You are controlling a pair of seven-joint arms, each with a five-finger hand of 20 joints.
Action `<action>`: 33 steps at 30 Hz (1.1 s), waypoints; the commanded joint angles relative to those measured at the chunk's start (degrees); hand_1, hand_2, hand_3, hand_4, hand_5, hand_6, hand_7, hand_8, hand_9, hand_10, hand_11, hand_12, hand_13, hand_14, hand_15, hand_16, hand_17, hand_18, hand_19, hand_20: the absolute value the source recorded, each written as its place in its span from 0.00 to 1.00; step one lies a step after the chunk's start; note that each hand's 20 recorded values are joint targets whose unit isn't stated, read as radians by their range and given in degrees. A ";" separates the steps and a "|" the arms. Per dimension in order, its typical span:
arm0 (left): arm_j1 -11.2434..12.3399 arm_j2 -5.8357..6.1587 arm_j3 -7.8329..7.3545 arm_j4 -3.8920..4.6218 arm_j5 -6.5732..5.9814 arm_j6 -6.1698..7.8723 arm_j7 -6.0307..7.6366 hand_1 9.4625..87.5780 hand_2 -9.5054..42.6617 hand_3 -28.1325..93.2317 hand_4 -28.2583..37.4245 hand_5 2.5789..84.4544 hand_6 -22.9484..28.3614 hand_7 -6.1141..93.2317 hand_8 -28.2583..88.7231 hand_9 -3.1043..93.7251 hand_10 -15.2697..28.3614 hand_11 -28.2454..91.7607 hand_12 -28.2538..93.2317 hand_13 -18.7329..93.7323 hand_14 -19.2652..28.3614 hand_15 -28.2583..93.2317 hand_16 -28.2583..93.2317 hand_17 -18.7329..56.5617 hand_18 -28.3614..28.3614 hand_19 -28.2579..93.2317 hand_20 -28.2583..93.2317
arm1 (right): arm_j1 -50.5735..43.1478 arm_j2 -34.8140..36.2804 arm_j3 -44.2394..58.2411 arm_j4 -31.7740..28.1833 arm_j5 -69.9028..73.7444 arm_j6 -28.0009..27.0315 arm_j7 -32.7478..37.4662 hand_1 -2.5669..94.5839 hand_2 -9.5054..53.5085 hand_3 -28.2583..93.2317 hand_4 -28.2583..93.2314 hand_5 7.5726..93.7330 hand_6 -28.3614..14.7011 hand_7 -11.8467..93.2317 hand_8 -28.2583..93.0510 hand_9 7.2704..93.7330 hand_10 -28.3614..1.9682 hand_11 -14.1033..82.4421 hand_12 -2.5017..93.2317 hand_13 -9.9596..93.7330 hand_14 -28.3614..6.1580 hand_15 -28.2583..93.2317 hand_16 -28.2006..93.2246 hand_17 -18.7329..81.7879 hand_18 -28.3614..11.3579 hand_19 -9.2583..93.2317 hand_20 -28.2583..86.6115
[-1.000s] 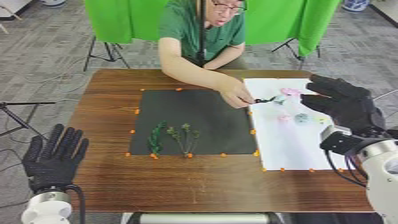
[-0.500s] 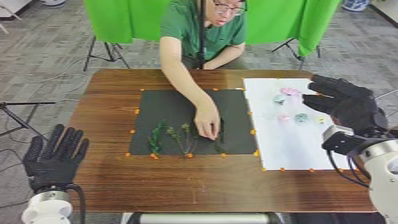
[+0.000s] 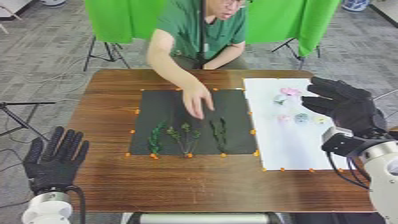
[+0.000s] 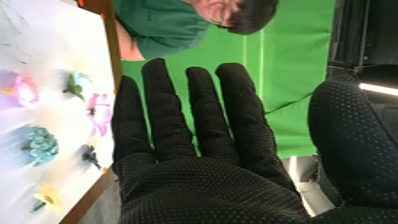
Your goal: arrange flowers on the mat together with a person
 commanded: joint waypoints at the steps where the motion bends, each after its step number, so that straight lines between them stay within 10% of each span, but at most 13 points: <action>1: 0.79 -0.20 -0.11 -0.35 1.71 0.51 -0.79 0.18 0.45 0.86 0.00 0.47 0.63 0.21 0.14 0.39 0.71 0.42 0.27 0.40 0.71 0.46 0.15 0.15 0.75 0.56 0.29 | -1.49 -0.21 0.88 -0.72 0.00 0.47 -0.99 0.22 0.34 0.88 0.04 0.44 0.55 0.26 0.14 0.43 0.46 0.21 0.19 0.50 0.31 0.33 0.40 0.30 0.19 0.44 0.37; 10: 0.16 -0.35 -0.04 -0.45 2.94 -0.14 -1.67 0.18 0.45 0.86 0.00 0.47 0.63 0.21 0.14 0.39 0.71 0.42 0.27 0.40 0.71 0.46 0.15 0.15 0.76 0.57 0.29 | -0.24 1.65 -0.22 0.08 -7.20 0.77 -1.68 0.22 0.33 0.88 0.04 0.44 0.55 0.27 0.14 0.44 0.47 0.22 0.19 0.50 0.31 0.33 0.40 0.30 0.19 0.43 0.37; 22: -0.07 0.16 0.80 -0.32 2.44 -0.24 -1.24 0.19 0.45 0.86 0.00 0.47 0.62 0.21 0.14 0.39 0.71 0.42 0.27 0.40 0.71 0.46 0.15 0.15 0.77 0.57 0.29 | 9.65 12.26 -9.71 5.42 -67.57 -7.34 1.31 0.36 0.16 0.89 0.03 0.37 0.54 0.29 0.13 0.37 0.47 0.23 0.18 0.51 0.41 0.36 0.40 0.35 0.28 0.60 0.43; 33: -0.34 0.14 1.45 -0.26 2.53 -0.56 -1.76 0.19 0.46 0.85 0.00 0.48 0.61 0.22 0.14 0.41 0.66 0.42 0.27 0.41 0.71 0.46 0.15 0.15 0.77 0.57 0.30 | 20.23 16.95 -24.80 13.35 -89.06 -11.67 6.65 0.42 0.00 0.89 0.00 0.39 0.62 0.34 0.10 0.43 0.56 0.30 0.21 0.51 0.44 0.74 0.41 0.37 0.21 0.78 0.53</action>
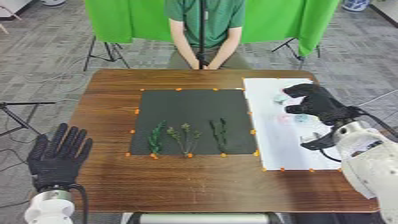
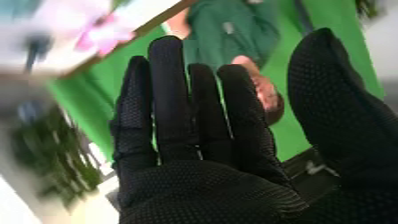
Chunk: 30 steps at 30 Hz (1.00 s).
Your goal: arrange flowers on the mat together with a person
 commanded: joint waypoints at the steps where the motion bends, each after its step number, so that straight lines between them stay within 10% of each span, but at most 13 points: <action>1: 0.49 0.11 0.66 0.08 -0.15 -0.44 -0.38 0.19 0.46 0.85 0.00 0.48 0.61 0.22 0.14 0.41 0.66 0.42 0.27 0.41 0.71 0.46 0.15 0.15 0.77 0.57 0.30 | 6.42 1.32 -6.14 4.28 -31.51 -6.98 2.52 0.42 0.00 0.89 0.00 0.39 0.62 0.34 0.10 0.43 0.57 0.30 0.21 0.50 0.43 0.75 0.41 0.37 0.21 0.78 0.53; 9: 0.54 0.40 1.33 -0.06 4.49 -0.33 -1.10 0.19 0.45 0.86 0.00 0.48 0.61 0.21 0.14 0.41 0.66 0.42 0.27 0.41 0.71 0.46 0.15 0.15 0.77 0.57 0.30 | 10.73 0.79 -12.34 9.04 -33.52 -11.28 1.64 0.45 0.00 0.89 0.00 0.42 0.66 0.35 0.10 0.45 0.61 0.30 0.20 0.47 0.42 0.78 0.41 0.36 0.20 0.78 0.54; 26: 0.04 -0.09 1.88 0.17 2.49 0.13 -1.65 0.19 0.45 0.86 0.00 0.48 0.61 0.21 0.14 0.40 0.67 0.42 0.27 0.41 0.71 0.46 0.16 0.15 0.77 0.57 0.30 | 14.75 -1.23 -22.35 15.15 -32.25 -6.31 4.24 0.56 0.00 0.83 0.00 0.54 0.76 0.44 0.07 0.61 0.64 0.40 0.23 0.54 0.48 0.83 0.43 0.38 0.22 0.78 0.56; 30: 0.30 -0.03 1.83 0.09 2.51 0.24 -1.53 0.19 0.45 0.86 0.00 0.48 0.62 0.21 0.14 0.41 0.68 0.42 0.27 0.41 0.71 0.46 0.16 0.15 0.77 0.57 0.30 | 14.52 -1.04 -22.64 15.29 -32.29 -4.36 4.23 0.67 0.00 0.74 0.00 0.60 0.76 0.58 0.17 0.78 0.73 0.30 0.49 0.59 0.52 0.79 0.57 0.41 0.22 0.78 0.58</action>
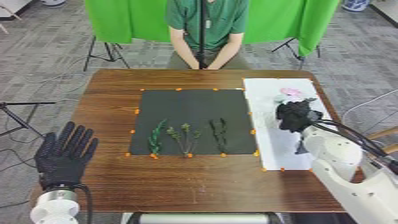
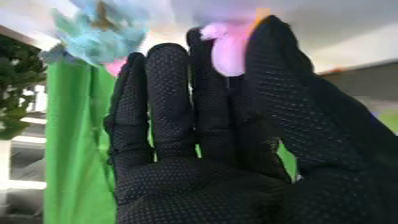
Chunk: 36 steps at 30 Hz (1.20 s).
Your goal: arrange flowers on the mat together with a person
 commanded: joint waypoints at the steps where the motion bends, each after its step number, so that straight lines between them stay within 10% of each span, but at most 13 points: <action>1: 0.61 -0.47 0.21 0.10 -0.99 0.22 -0.59 0.19 0.45 0.86 0.00 0.48 0.62 0.21 0.14 0.41 0.68 0.42 0.27 0.41 0.71 0.46 0.16 0.15 0.77 0.57 0.30 | -0.95 -0.11 -1.65 1.12 0.21 5.56 1.68 0.67 0.00 0.74 0.00 0.62 0.76 0.59 0.18 0.80 0.74 0.31 0.51 0.60 0.53 0.78 0.58 0.41 0.22 0.78 0.58; 10: 0.87 -0.32 0.24 0.13 -1.24 0.37 -0.32 0.19 0.45 0.86 0.00 0.49 0.61 0.21 0.14 0.41 0.68 0.42 0.27 0.41 0.71 0.46 0.16 0.15 0.77 0.57 0.30 | 4.07 -0.72 -4.96 -4.50 2.24 8.54 -2.58 0.67 0.00 0.76 0.00 0.65 0.76 0.62 0.22 0.83 0.72 0.33 0.54 0.63 0.54 0.77 0.60 0.42 0.22 0.78 0.58; 19: -0.02 -0.67 0.95 0.94 -2.05 0.14 -0.90 0.19 0.45 0.86 0.00 0.49 0.61 0.21 0.14 0.41 0.68 0.42 0.27 0.41 0.71 0.46 0.16 0.15 0.77 0.57 0.30 | 23.35 -16.05 -17.47 -0.77 11.51 0.53 -10.18 0.66 0.00 0.78 0.00 0.63 0.77 0.63 0.21 0.81 0.74 0.31 0.53 0.62 0.57 0.74 0.61 0.41 0.24 0.76 0.57; 36: -6.35 4.56 6.18 3.26 -2.55 -2.63 0.35 0.19 0.45 0.85 0.00 0.48 0.61 0.21 0.14 0.40 0.68 0.42 0.27 0.41 0.71 0.46 0.16 0.15 0.77 0.57 0.30 | 32.07 -36.27 -33.82 16.53 10.07 0.73 -7.90 0.65 0.00 0.79 0.00 0.62 0.75 0.63 0.20 0.81 0.74 0.31 0.52 0.62 0.57 0.74 0.61 0.41 0.24 0.76 0.57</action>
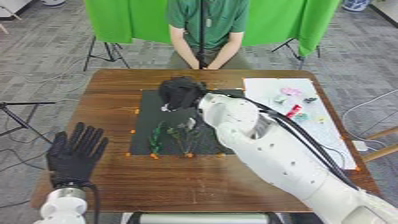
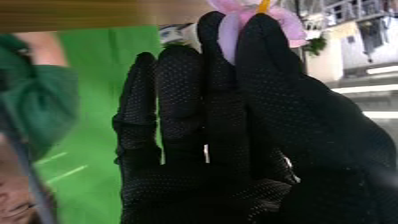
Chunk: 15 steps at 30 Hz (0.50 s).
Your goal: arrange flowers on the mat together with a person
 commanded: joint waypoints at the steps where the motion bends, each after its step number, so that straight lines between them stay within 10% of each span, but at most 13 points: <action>1: -3.86 2.99 2.57 1.49 -0.03 -2.15 0.34 0.19 0.45 0.85 0.00 0.48 0.61 0.21 0.14 0.40 0.68 0.42 0.27 0.40 0.71 0.46 0.16 0.15 0.77 0.57 0.30 | 0.37 -8.58 -5.63 5.01 -4.47 1.83 4.37 0.65 0.00 0.79 0.00 0.62 0.75 0.63 0.20 0.81 0.73 0.31 0.52 0.62 0.57 0.74 0.61 0.41 0.24 0.76 0.57; 12: -5.96 4.58 4.39 2.69 0.59 -1.82 -0.89 0.19 0.45 0.86 0.00 0.48 0.61 0.21 0.14 0.40 0.68 0.42 0.27 0.40 0.71 0.46 0.15 0.15 0.77 0.57 0.30 | -0.31 -9.70 -10.53 6.00 -6.89 6.01 8.58 0.65 0.00 0.78 0.00 0.61 0.74 0.61 0.19 0.79 0.74 0.30 0.50 0.62 0.57 0.74 0.60 0.41 0.23 0.76 0.56; 15: -6.51 4.73 5.70 3.30 -0.92 -2.70 1.42 0.19 0.45 0.85 0.00 0.48 0.61 0.21 0.14 0.40 0.68 0.42 0.27 0.40 0.71 0.46 0.15 0.15 0.77 0.57 0.30 | -2.15 -10.90 -9.40 6.97 -9.48 6.06 7.46 0.65 0.00 0.78 0.00 0.61 0.74 0.61 0.18 0.79 0.74 0.29 0.49 0.62 0.57 0.74 0.60 0.41 0.23 0.76 0.56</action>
